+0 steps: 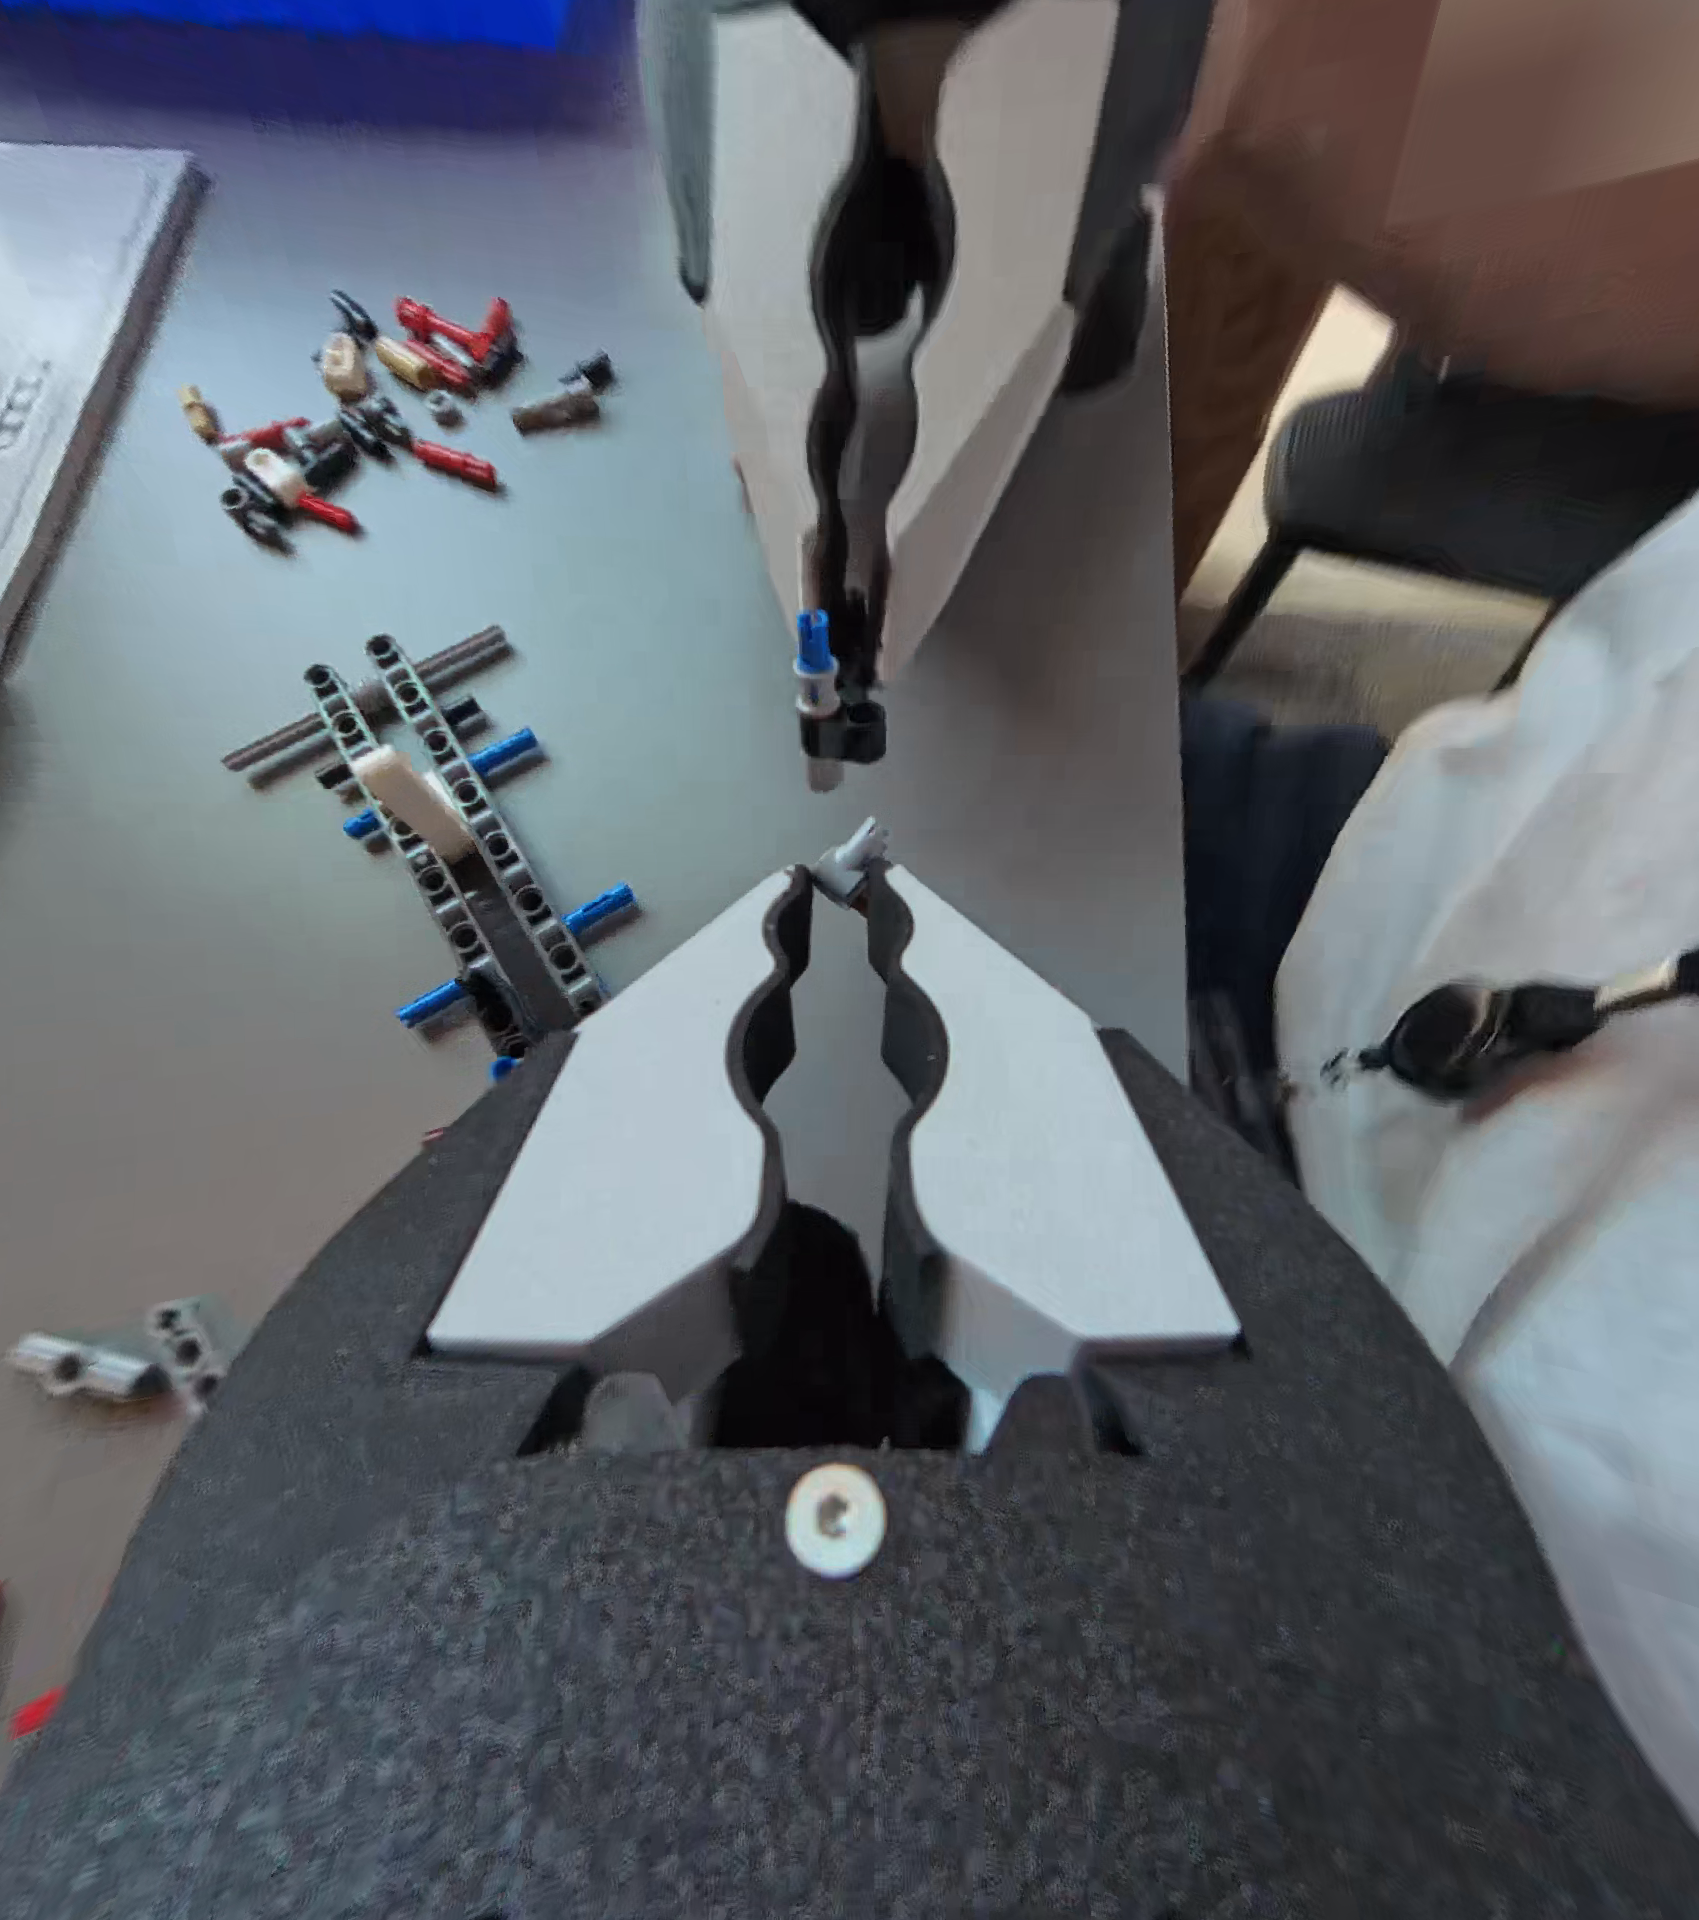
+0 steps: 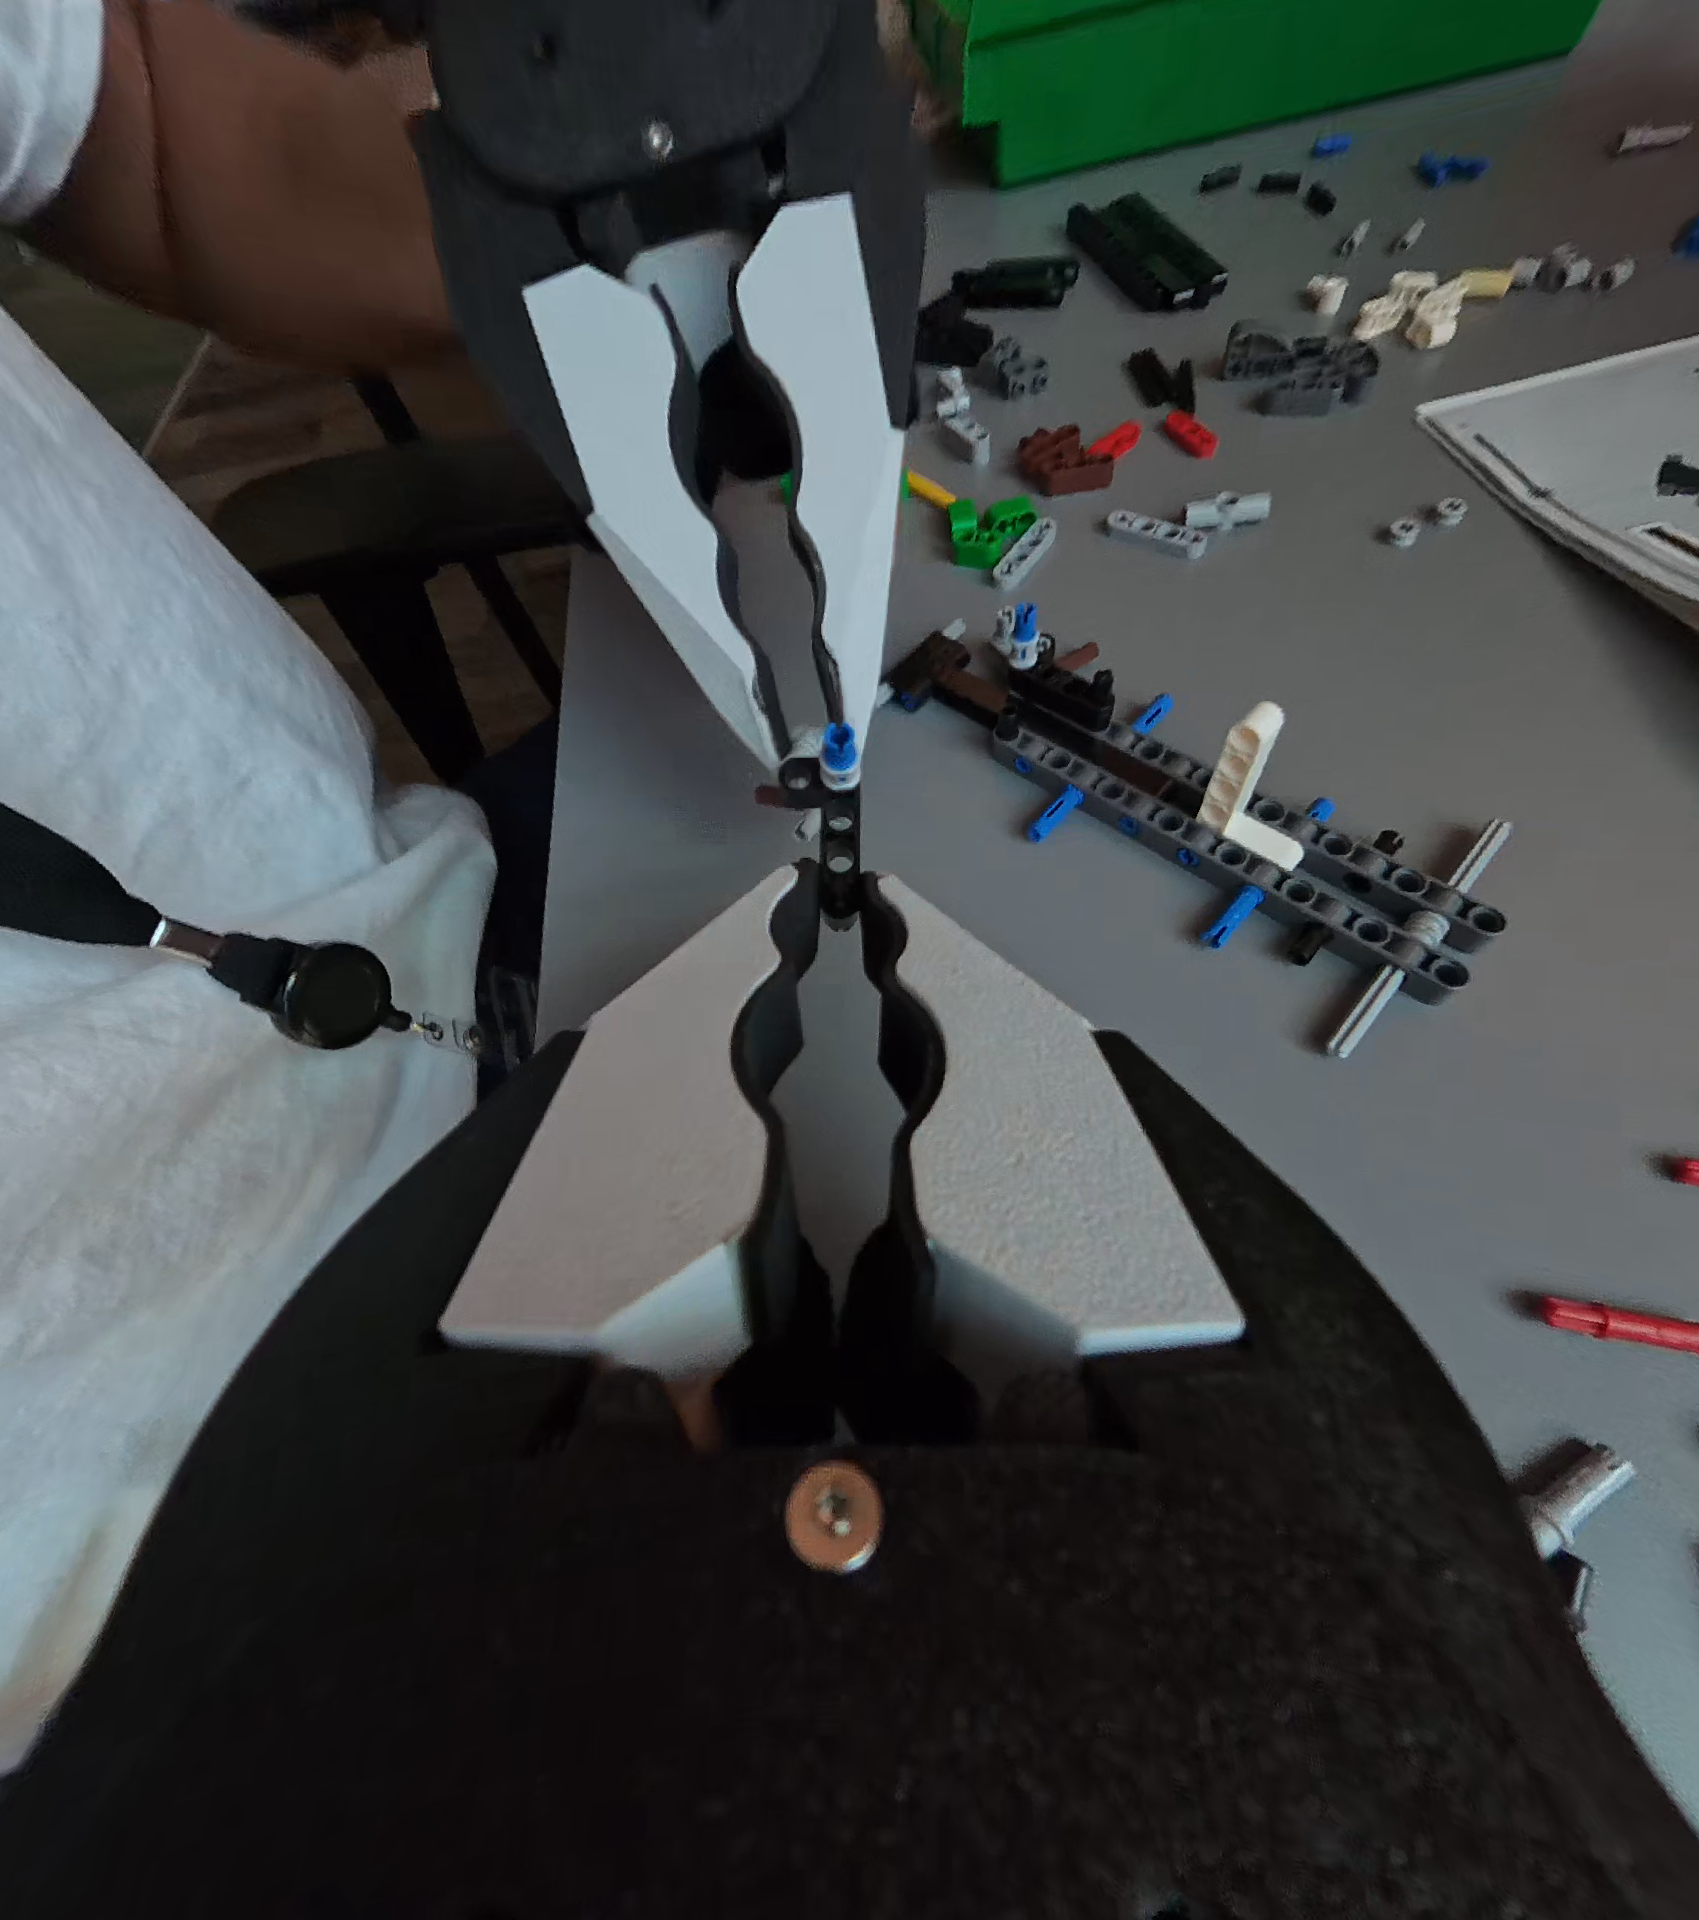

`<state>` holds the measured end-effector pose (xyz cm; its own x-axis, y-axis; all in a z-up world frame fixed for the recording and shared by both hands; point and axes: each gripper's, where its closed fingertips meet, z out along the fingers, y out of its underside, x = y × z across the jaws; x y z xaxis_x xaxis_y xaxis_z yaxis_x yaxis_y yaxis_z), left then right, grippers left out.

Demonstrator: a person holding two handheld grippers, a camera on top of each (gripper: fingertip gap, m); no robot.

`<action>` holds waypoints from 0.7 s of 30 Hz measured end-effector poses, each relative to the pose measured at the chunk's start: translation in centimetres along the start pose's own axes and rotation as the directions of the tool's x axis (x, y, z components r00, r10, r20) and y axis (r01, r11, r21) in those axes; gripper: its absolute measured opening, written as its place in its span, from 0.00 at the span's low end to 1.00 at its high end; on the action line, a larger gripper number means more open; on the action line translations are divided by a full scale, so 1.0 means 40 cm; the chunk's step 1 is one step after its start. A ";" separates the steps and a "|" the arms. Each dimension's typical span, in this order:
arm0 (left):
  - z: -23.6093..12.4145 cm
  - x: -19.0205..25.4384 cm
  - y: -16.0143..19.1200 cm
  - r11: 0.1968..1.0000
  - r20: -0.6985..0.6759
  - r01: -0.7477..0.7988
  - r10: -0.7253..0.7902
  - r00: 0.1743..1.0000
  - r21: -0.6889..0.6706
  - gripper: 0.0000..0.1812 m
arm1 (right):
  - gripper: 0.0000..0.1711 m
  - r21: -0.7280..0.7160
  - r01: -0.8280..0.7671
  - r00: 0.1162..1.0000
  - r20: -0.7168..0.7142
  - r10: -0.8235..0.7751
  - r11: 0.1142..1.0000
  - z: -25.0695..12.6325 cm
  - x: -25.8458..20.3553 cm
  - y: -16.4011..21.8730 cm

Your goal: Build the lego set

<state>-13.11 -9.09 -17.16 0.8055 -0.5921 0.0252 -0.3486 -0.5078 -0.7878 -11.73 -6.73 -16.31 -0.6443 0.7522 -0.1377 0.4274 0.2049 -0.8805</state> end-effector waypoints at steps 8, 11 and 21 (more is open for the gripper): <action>-0.054 0.007 -0.091 0.709 -0.184 0.542 -0.520 0.834 0.452 0.04 | 0.02 0.226 -0.109 0.993 0.073 0.095 0.968 -0.042 -0.017 -0.065; -0.071 -0.001 -0.091 0.615 -0.238 0.610 -0.580 0.779 0.499 0.04 | 0.02 0.155 -0.076 0.996 0.055 0.068 0.985 -0.024 -0.023 -0.049; -0.086 -0.008 -0.084 0.594 -0.224 0.610 -0.596 0.771 0.524 0.04 | 0.02 0.182 -0.061 0.998 0.039 0.055 0.981 -0.013 -0.013 -0.082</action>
<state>-13.85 -9.36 -12.42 0.7218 -0.2943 0.6264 0.5360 -0.3349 -0.7749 -12.45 -7.48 -13.13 -0.6440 0.7375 -0.2034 0.3433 0.0411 -0.9383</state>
